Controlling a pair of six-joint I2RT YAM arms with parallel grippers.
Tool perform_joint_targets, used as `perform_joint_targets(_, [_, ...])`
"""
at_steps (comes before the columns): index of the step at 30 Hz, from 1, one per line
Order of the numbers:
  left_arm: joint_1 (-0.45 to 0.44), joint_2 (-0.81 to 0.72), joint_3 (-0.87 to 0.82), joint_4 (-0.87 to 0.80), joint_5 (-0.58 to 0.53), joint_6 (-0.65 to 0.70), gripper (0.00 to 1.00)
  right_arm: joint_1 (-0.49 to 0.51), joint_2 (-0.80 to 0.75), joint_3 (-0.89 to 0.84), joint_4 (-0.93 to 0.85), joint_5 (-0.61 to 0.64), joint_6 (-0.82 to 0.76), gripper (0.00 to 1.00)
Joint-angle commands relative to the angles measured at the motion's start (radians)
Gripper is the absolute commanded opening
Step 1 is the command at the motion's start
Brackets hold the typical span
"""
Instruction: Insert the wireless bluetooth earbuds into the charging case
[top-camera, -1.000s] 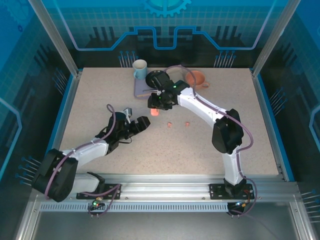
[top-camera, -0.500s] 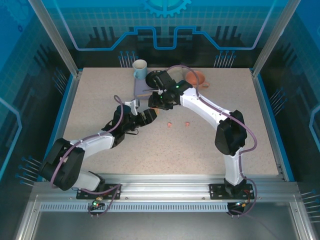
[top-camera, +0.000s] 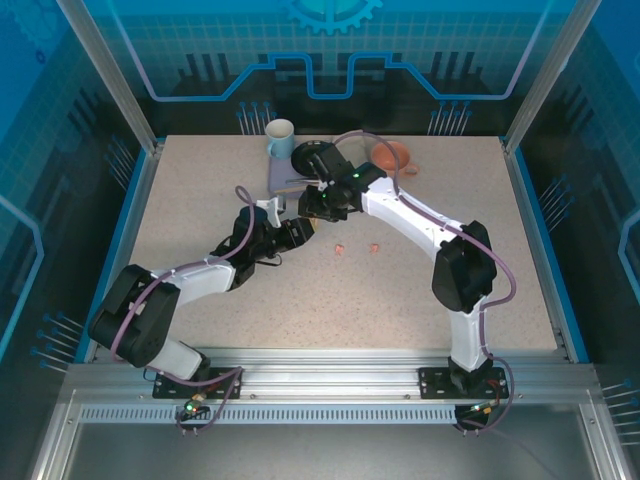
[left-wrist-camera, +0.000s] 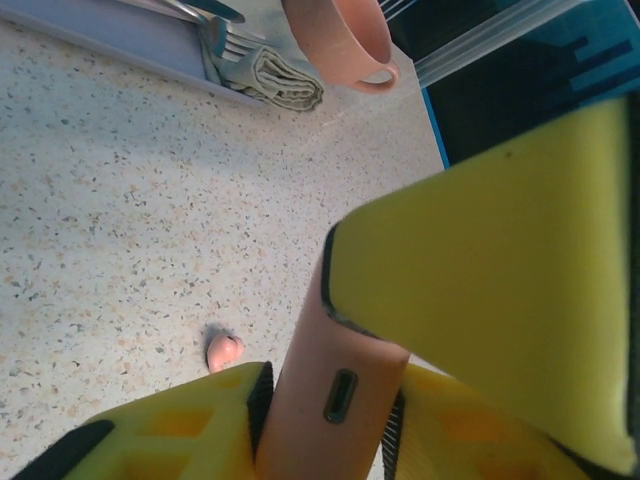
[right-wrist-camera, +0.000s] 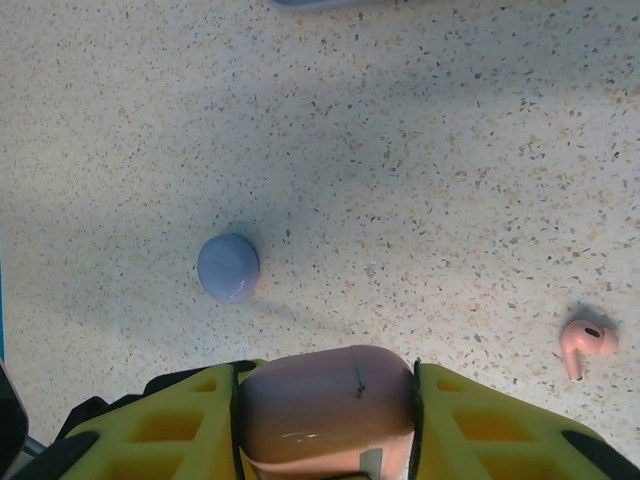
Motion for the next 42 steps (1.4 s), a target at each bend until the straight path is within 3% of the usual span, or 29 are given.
perform_joint_targets(1, [-0.003,-0.013,0.039,0.002,0.013,0.058,0.32,-0.01,-0.066,0.019,-0.011,-0.03,0.025,0.49])
perform_joint_targets(4, [-0.005,-0.048,0.071,-0.08,0.038,0.148,0.27,-0.056,-0.135,-0.009,-0.017,-0.012,0.063,0.7])
perform_joint_targets(7, [-0.019,-0.099,0.12,-0.212,0.02,0.281,0.25,-0.128,-0.223,-0.07,0.002,-0.06,0.097,0.75])
perform_joint_targets(10, [-0.059,-0.137,0.181,-0.346,-0.07,0.432,0.23,-0.209,-0.291,-0.119,-0.005,-0.154,0.124,0.79])
perform_joint_targets(13, [-0.108,-0.144,0.229,-0.411,-0.188,0.557,0.18,-0.272,-0.331,-0.158,-0.028,-0.242,0.128,0.8])
perform_joint_targets(18, [-0.266,-0.102,0.307,-0.441,-0.507,0.815,0.13,-0.364,-0.379,-0.25,0.009,-0.374,0.137,0.8])
perform_joint_targets(23, [-0.417,-0.002,0.333,-0.285,-0.814,1.101,0.1,-0.416,-0.377,-0.296,0.036,-0.494,0.148,0.79])
perform_joint_targets(26, [-0.459,0.062,0.33,-0.17,-0.903,1.218,0.09,-0.422,-0.39,-0.321,0.038,-0.519,0.145,0.78])
perform_joint_targets(33, [-0.483,0.119,0.325,-0.054,-0.936,1.284,0.1,-0.424,-0.425,-0.421,0.074,-0.588,0.169,0.74])
perform_joint_targets(42, [-0.489,0.114,0.33,-0.051,-0.901,1.259,0.1,-0.403,-0.433,-0.472,0.113,-0.594,0.201,0.69])
